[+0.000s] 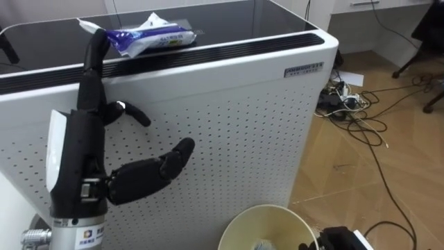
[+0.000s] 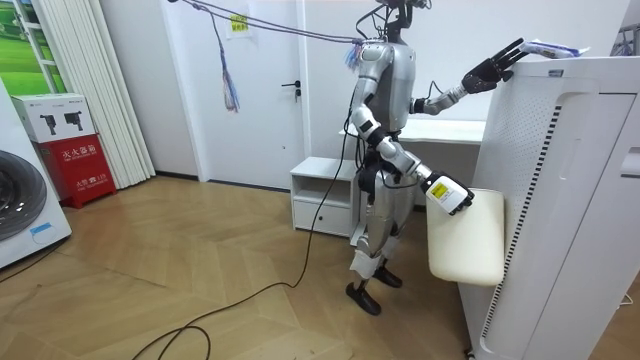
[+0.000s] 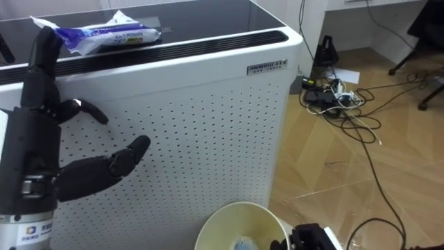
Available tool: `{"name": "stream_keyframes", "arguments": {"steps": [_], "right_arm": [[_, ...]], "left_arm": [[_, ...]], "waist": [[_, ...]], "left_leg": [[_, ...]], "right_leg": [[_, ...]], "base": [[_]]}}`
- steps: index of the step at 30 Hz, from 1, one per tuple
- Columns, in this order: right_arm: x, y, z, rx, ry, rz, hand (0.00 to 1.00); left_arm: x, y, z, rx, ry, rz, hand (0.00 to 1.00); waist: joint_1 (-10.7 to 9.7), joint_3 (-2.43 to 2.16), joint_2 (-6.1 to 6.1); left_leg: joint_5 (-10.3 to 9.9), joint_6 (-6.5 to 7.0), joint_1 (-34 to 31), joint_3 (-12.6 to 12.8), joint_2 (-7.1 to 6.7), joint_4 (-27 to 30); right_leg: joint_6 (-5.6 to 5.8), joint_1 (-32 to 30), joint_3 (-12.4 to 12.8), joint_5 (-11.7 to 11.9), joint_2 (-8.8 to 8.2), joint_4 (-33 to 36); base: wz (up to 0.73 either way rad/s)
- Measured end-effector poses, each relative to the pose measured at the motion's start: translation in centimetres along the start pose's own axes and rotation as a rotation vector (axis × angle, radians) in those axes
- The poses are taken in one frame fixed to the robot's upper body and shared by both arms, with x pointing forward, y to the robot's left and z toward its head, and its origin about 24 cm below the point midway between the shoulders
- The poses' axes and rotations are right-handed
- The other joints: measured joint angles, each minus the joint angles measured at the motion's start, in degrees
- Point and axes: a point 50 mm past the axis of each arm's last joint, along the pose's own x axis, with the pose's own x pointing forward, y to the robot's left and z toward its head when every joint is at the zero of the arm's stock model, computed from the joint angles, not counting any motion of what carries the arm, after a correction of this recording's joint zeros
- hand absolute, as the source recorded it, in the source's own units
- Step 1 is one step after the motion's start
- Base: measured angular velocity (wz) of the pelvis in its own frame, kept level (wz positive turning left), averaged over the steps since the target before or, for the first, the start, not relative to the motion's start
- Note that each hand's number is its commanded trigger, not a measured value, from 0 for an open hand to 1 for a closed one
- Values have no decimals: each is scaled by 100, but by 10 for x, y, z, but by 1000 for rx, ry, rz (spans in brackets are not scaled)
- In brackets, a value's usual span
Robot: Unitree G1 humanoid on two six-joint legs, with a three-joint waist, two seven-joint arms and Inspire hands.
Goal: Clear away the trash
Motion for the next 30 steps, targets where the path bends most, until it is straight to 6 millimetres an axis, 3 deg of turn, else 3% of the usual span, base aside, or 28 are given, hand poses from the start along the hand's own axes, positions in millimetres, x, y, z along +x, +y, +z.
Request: {"name": "stream_keyframes", "arguments": {"steps": [5, 13, 19, 30], "right_arm": [[0, 0, 0, -8, 0, 0, 100], [0, 0, 0, -37, -2, -3, 100], [0, -3, 0, -40, 0, -13, 100], [-3, -9, -2, -44, 11, -28, 100]], "left_arm": [[0, 0, 1, 22, -11, 7, 0], [0, 0, 4, 71, -40, 10, 0], [1, 3, 5, 81, -48, 33, 0], [-4, 43, -1, 184, 2, 289, 0]], "waist": [[4, -16, 6], [29, -4, -12], [183, -12, -4], [376, -17, -31]], "left_leg": [[10, -2, 3, -2, -11, -18], [10, -2, -4, -6, -13, -37], [15, -10, -3, -27, -10, -54], [17, -14, -14, -36, -10, -27]], "right_leg": [[-6, 7, -2, 4, 7, 5], [-6, 6, -7, 3, 15, -24], [-13, -1, -10, 6, 27, -28], [-23, 10, -105, -2, 7, -13]], "base": [[0], [0], [0], [0]]}}
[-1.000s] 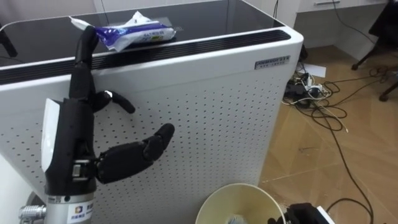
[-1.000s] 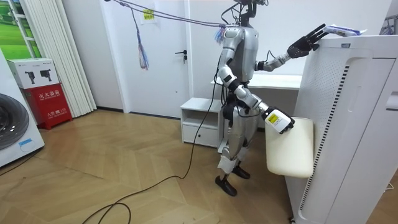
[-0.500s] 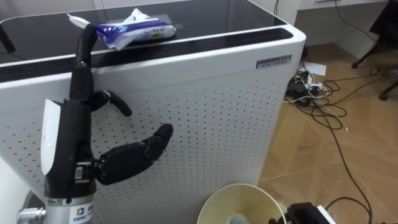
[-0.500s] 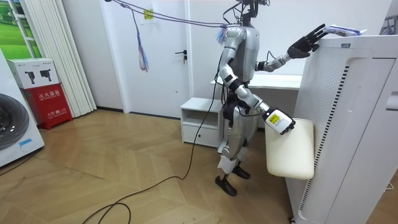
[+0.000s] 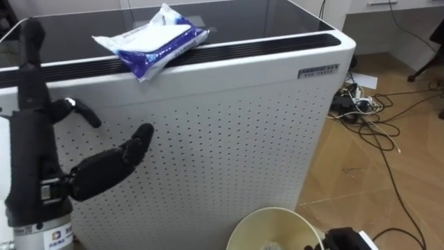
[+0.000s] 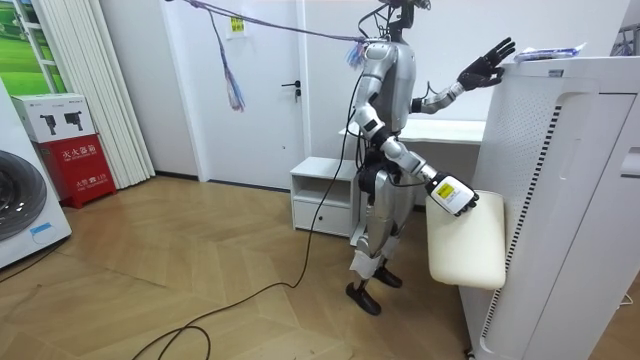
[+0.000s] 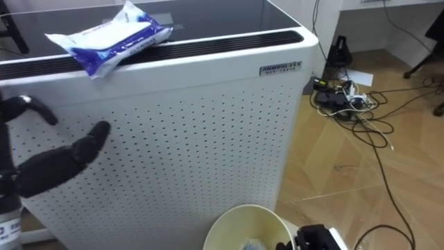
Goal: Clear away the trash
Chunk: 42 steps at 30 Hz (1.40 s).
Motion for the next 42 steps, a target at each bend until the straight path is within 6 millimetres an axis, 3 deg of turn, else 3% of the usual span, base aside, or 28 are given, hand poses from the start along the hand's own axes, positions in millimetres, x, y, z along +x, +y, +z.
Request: {"name": "stream_keyframes", "arguments": {"steps": [8, 23, 28, 36, 42], "right_arm": [[0, 0, -1, 1, 13, 1, 100], [0, 1, -2, 2, 18, 10, 100], [0, 1, -1, 1, 15, 11, 100], [1, 2, 2, -4, 2, 17, 100], [1, 5, 2, -2, 3, 32, 100]], "left_arm": [[1, 14, -5, 48, 32, 126, 0], [1, 9, -3, 95, 4, 115, 0], [13, -8, 6, 72, -82, 70, 0], [24, -14, 13, 71, -152, 58, 0], [31, -17, 31, 91, -267, 69, 0]], "waist": [[95, 10, -61], [13, 14, -60], [-43, 41, -15], [-161, 45, 220], [-255, 49, 219]], "left_leg": [[0, 0, -26, -51, -1, 4], [-1, 0, -20, -139, -10, 41], [-1, 0, -40, -165, -12, 64], [-2, 2, -50, -109, -9, 49], [-2, 2, -2, -73, -9, 2]], "right_leg": [[3, 1, -46, -2, -10, -18], [3, 92, -64, -1, -1, -89], [8, 79, -63, 4, 0, -78], [15, 49, -42, 10, -1, -76], [17, 74, -25, 8, -10, -100]], "base": [[2], [3], [0], [-1], [-2]]}}
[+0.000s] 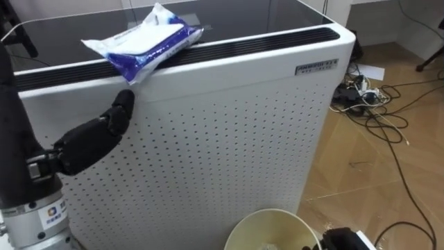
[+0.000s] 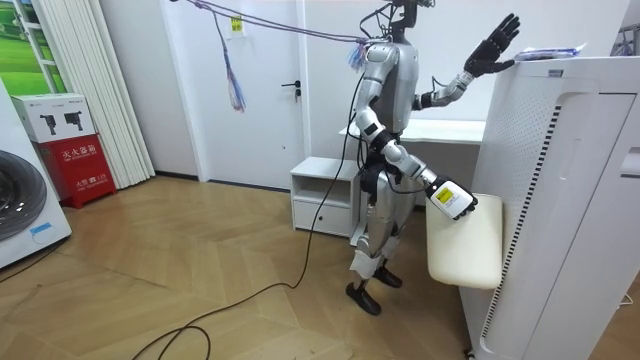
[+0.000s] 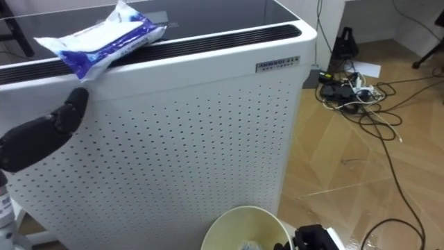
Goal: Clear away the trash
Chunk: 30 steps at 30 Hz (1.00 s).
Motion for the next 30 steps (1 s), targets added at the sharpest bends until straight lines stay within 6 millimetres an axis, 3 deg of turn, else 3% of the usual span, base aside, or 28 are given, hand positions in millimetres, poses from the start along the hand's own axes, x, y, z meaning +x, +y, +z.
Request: {"name": "stream_keyframes", "arguments": {"steps": [6, 22, 30], "right_arm": [[0, 1, 0, 4, -1, 5, 100], [0, 3, 0, 4, 0, 21, 100], [1, 4, 1, -3, -3, 50, 100]], "left_arm": [[7, 0, 10, 17, -78, 12, 0], [6, -3, 11, 50, -106, -32, 0], [-1, -22, 15, 12, -104, -256, 0]], "waist": [[6, 5, -17], [10, -7, -35], [-43, -10, -24]], "left_leg": [[0, 0, 27, 53, 2, -18], [0, 1, 108, 92, 7, -42], [1, 1, 103, 91, 6, -48]], "right_leg": [[2, 0, 46, -1, -2, 0], [2, 58, 75, -1, -3, 8], [3, 47, 81, -1, -2, 14]], "base": [[-4], [-1], [0]]}}
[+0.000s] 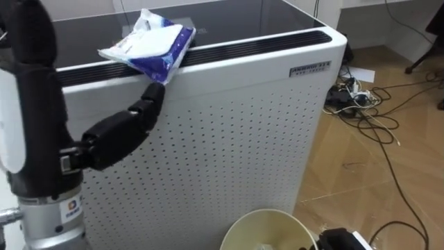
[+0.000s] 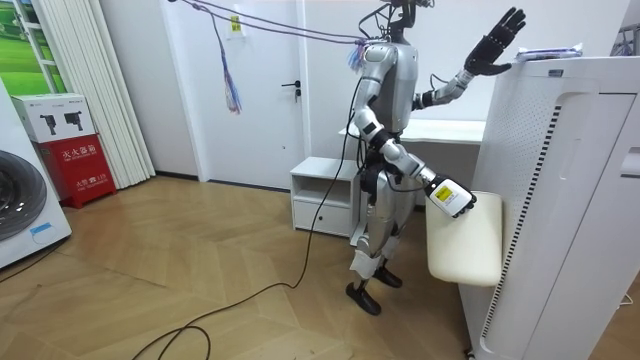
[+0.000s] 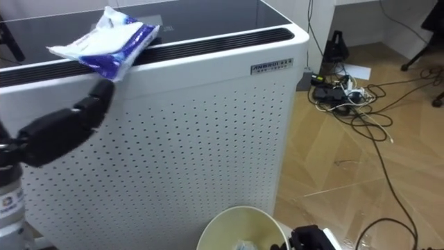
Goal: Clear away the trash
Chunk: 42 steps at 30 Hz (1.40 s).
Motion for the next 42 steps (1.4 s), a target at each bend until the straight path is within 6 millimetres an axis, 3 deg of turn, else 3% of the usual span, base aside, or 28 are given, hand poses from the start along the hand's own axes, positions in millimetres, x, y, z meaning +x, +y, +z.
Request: {"name": "stream_keyframes", "arguments": {"steps": [4, 15, 25, 35, 42], "right_arm": [[1, -1, 2, -10, -6, 30, 100], [3, -10, 10, -60, -21, 85, 100], [1, -15, 14, -90, -31, 101, 100], [2, -16, 16, -121, -14, 113, 100], [2, -15, 16, -127, -10, 117, 100]], "left_arm": [[-1, -6, -1, 10, 4, -127, 0], [-3, -20, -6, 47, 14, -444, 0], [6, -20, -7, 40, -1, -518, 0], [8, -18, -12, 92, 13, -571, 0], [8, -17, -12, 146, -7, -597, 0]], "waist": [[-58, 2, 28], [-256, 7, 307], [-248, -1, 348], [-249, -26, 493], [-254, 8, 442]], "left_leg": [[0, 0, 4, 10, 5, -4], [0, 1, 15, 35, 5, -47], [1, 2, 22, 92, 3, -36], [2, 3, 56, 146, 15, -42], [4, 6, 121, 145, 13, -45]], "right_leg": [[0, 0, 20, 0, 5, 0], [3, -32, 60, -2, 2, 13], [10, -28, 71, -7, -10, 17], [12, -15, 78, -8, -12, 35], [14, 61, 73, -11, -13, 7]], "base": [[-1], [-1], [0], [0], [0]]}}
